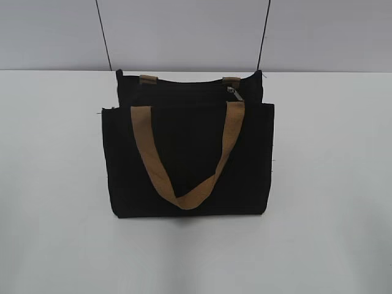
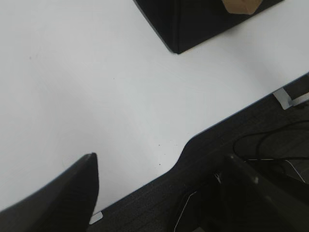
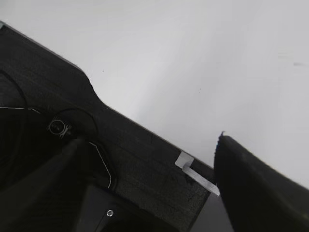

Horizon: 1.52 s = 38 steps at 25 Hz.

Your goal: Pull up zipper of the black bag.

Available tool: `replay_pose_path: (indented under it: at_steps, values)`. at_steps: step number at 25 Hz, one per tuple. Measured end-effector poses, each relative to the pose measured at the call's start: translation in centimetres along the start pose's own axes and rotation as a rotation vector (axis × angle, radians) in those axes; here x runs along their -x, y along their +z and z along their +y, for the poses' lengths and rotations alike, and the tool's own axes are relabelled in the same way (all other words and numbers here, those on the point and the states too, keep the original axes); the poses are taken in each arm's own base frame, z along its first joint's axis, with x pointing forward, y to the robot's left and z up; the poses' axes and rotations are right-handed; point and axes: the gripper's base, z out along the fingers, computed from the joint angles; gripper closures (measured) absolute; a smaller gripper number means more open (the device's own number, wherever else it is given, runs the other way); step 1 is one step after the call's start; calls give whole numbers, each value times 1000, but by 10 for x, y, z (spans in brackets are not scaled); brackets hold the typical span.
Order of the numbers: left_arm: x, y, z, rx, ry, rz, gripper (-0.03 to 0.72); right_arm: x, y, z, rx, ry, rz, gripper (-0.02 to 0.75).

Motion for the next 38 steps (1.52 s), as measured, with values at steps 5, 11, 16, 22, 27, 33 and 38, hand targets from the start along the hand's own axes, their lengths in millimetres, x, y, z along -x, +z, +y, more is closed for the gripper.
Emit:
replay_pose_path:
  at_steps: [5, 11, 16, 22, 27, 33, 38]
  values:
    - [-18, -2, 0, 5, 30, -119, 99, -1, -2, 0, -4, 0, -34, 133]
    - [-18, 0, 0, 6, 40, -141, 101, 1, 8, 0, -8, -4, -87, 141]
    - [-18, 0, 0, 6, 40, -141, 101, 2, 8, 0, -9, -4, -93, 141]
    - [-18, 0, 0, 7, 40, -141, 101, 2, 8, 0, -9, -4, -95, 142]
    - [-21, -3, 2, 85, -28, -163, 118, 1, 8, -4, -67, 76, -88, 142]
    - [-28, -12, 3, 268, -173, -223, 125, -8, -1, -10, -264, 288, -140, 142]
    - [-36, -20, -1, 403, -258, -291, 125, -21, -15, -1, -410, 372, -264, 142]
